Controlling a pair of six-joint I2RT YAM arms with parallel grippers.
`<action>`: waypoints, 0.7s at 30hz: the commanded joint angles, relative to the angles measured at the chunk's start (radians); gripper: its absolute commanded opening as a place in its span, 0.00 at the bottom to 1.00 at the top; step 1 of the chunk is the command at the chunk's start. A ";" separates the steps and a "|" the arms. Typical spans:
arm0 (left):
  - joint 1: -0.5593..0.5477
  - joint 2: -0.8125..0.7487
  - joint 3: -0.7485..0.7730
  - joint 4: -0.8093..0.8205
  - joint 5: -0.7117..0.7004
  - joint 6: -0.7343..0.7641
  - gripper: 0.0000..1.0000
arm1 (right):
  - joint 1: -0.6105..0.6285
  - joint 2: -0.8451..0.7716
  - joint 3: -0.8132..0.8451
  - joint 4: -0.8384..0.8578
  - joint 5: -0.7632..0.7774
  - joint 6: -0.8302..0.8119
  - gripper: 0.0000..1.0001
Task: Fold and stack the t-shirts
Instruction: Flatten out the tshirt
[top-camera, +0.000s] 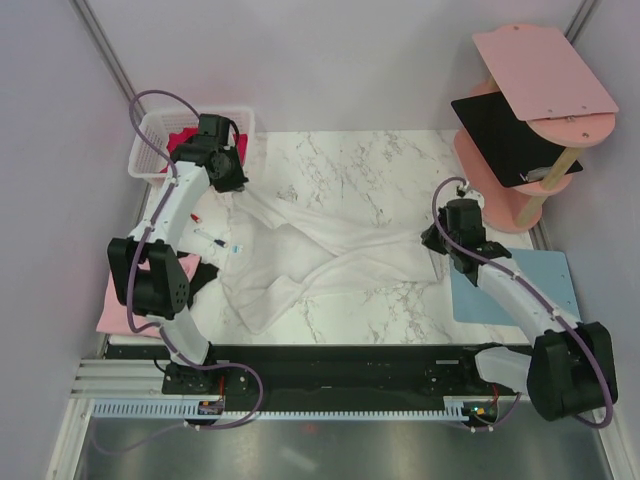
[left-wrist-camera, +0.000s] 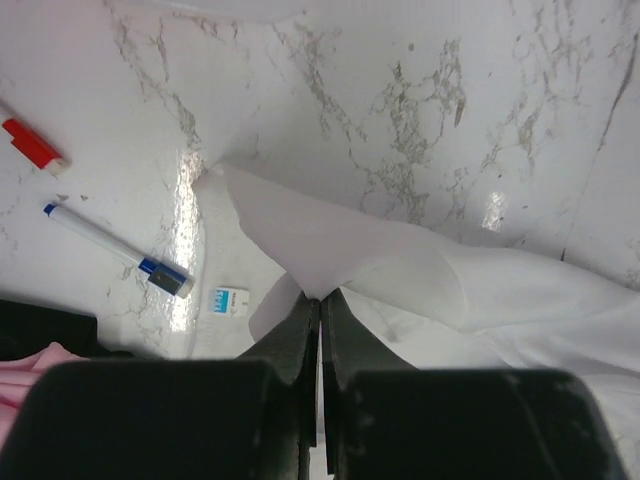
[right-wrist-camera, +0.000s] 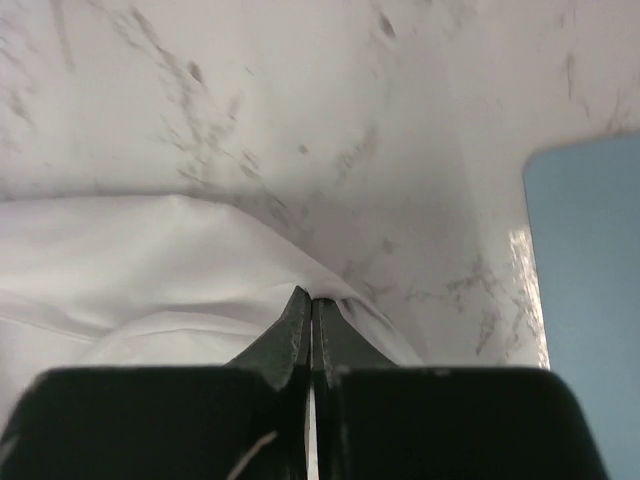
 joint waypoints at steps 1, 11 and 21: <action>0.008 -0.110 0.074 0.009 0.007 0.033 0.02 | -0.002 -0.114 0.115 0.058 -0.005 -0.057 0.00; 0.008 -0.280 -0.041 -0.014 -0.045 0.065 0.02 | -0.002 -0.488 -0.049 -0.002 -0.163 -0.085 0.00; 0.008 -0.348 -0.064 -0.017 -0.073 0.074 0.02 | -0.003 -0.439 -0.033 -0.085 -0.046 -0.120 0.00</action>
